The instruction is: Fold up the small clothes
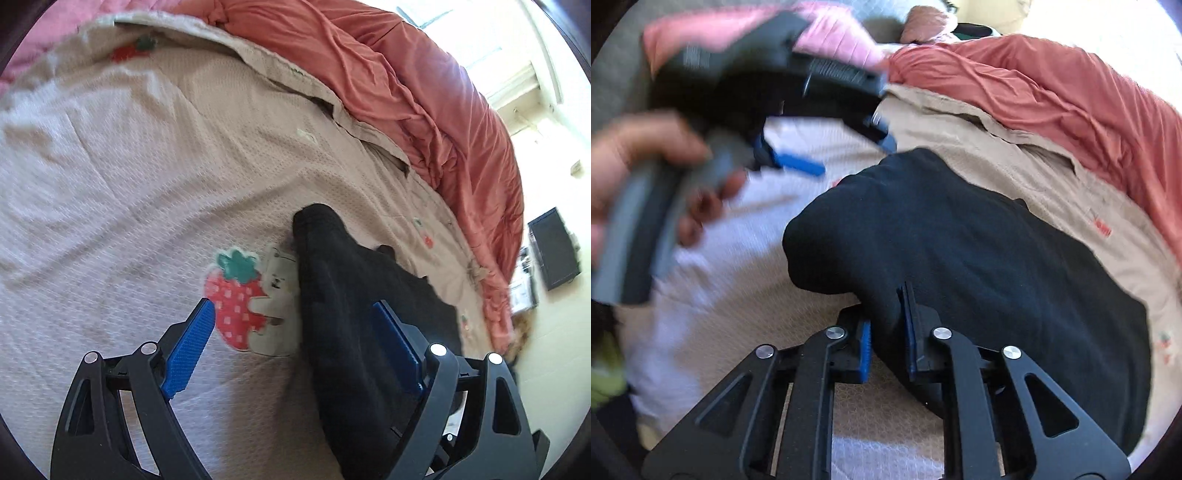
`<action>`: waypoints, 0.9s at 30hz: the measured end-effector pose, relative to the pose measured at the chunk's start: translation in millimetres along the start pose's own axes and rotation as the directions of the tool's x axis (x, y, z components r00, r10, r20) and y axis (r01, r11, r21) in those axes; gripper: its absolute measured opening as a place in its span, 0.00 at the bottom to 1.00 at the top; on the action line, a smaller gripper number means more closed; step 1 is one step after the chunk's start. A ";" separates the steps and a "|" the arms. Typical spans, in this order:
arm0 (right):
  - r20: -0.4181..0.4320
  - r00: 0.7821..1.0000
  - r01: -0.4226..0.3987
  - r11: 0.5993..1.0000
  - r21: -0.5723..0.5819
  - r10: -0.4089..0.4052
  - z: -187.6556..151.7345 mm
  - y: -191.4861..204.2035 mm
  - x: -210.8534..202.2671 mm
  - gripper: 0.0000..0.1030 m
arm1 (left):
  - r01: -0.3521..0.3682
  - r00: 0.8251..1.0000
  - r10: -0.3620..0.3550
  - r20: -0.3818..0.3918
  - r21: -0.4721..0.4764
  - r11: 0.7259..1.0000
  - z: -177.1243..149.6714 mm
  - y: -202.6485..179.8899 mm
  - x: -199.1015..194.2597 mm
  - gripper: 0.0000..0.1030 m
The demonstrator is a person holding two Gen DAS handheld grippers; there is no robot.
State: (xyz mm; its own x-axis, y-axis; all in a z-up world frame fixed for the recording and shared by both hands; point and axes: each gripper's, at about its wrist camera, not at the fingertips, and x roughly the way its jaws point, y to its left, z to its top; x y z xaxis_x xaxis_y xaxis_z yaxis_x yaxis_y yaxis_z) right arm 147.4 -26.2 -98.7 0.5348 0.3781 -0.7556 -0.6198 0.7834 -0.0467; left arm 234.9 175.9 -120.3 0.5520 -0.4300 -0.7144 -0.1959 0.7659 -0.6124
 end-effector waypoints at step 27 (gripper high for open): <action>0.039 0.997 -0.060 0.998 -0.004 0.060 -3.0 -11.0 -37.8 0.04 | 0.235 0.972 -0.234 -0.021 0.036 0.971 -31.6 -63.1 12.2 0.16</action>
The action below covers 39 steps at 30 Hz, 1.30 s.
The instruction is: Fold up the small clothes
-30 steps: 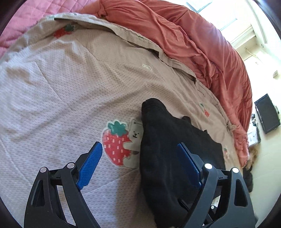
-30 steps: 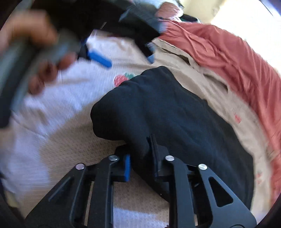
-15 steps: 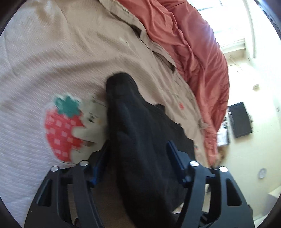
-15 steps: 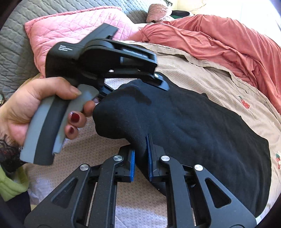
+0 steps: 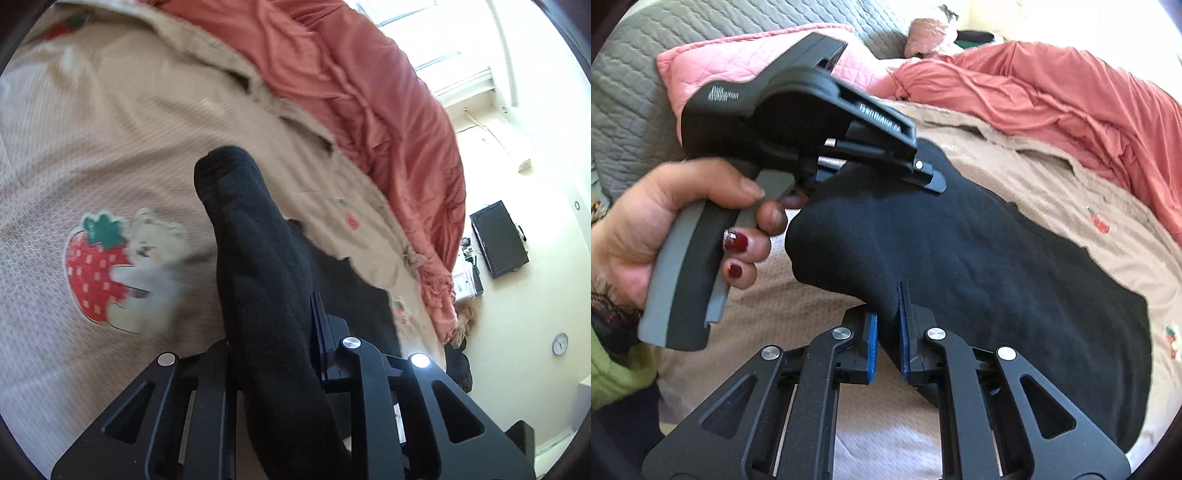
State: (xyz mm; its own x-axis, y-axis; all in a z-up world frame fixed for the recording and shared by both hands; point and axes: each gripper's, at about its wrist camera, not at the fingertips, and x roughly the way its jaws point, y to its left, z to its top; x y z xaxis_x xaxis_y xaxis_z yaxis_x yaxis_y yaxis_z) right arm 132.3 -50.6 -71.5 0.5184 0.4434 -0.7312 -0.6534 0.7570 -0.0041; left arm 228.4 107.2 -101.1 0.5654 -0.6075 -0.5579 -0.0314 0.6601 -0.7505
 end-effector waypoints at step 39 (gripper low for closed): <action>0.038 0.999 -0.008 0.799 0.601 -0.019 -123.6 -185.7 -90.6 0.04 | -0.118 0.943 0.207 -0.262 0.320 0.940 -54.2 -221.7 178.4 0.47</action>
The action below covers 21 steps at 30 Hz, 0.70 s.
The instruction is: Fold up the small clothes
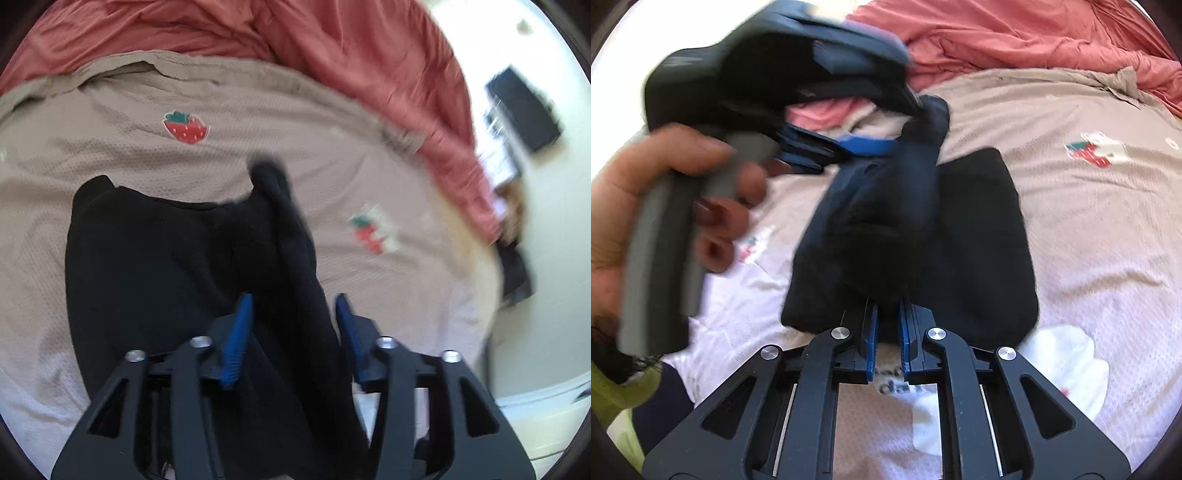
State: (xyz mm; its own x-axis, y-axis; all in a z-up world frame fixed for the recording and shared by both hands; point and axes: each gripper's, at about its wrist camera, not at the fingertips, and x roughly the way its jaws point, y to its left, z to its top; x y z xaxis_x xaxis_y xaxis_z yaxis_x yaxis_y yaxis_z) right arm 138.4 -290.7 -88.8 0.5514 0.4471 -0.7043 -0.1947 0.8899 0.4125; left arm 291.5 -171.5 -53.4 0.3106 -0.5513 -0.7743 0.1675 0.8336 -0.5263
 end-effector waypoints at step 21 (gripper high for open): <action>0.100 0.994 0.032 0.985 0.172 -0.050 24.2 -51.4 -38.7 0.33 | -0.404 0.914 0.387 0.123 0.169 0.899 -73.7 39.7 -9.0 0.48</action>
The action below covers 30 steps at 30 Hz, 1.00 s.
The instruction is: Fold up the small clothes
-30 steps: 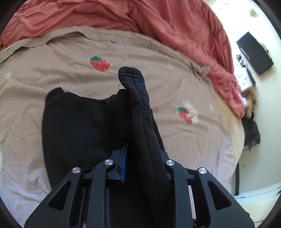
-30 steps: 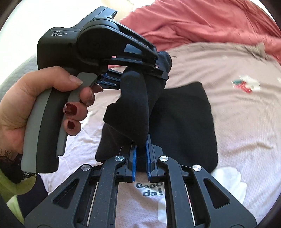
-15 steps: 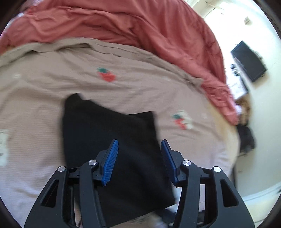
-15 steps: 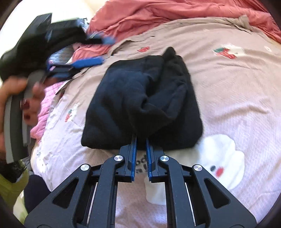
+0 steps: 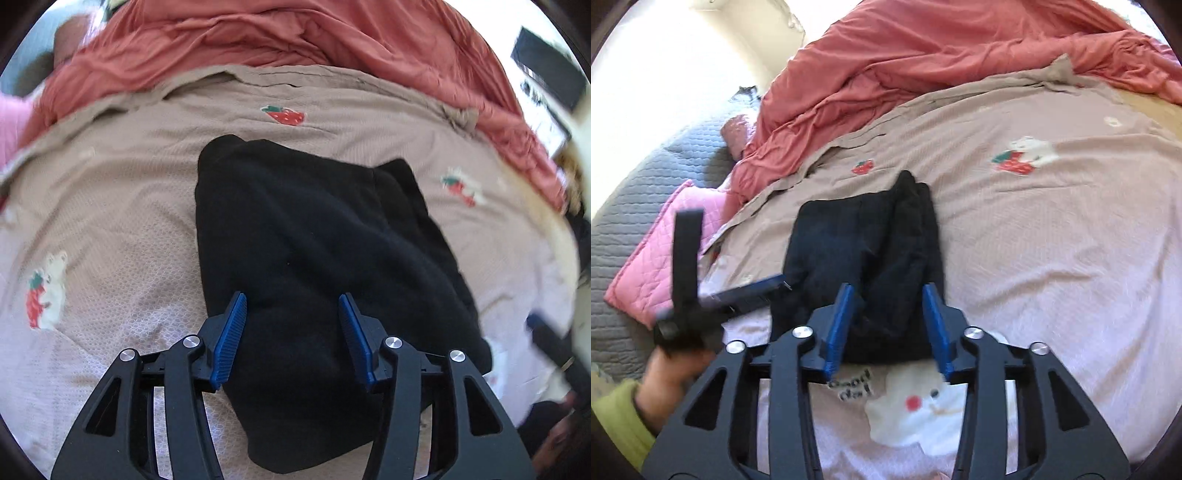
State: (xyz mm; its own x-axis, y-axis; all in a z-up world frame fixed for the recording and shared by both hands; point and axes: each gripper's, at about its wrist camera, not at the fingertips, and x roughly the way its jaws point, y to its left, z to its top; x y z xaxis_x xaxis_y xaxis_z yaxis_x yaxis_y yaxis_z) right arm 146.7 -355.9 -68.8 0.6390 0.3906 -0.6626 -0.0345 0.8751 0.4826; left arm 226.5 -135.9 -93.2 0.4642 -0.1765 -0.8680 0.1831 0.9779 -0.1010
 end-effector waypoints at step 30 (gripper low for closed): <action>-0.167 0.986 -0.048 0.987 -0.157 0.021 62.7 6.5 83.6 0.09 | 0.054 0.996 -0.051 0.071 -0.039 0.998 -2.8 3.1 -34.3 0.76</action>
State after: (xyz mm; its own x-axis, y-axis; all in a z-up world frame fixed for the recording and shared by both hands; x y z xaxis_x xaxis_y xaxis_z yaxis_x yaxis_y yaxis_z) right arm 248.0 -335.5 -85.2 0.5010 0.4513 -0.7385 -0.1849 0.8894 0.4181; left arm 208.7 -126.5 -65.2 0.5147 -0.2340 -0.8248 0.1742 0.9705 -0.1666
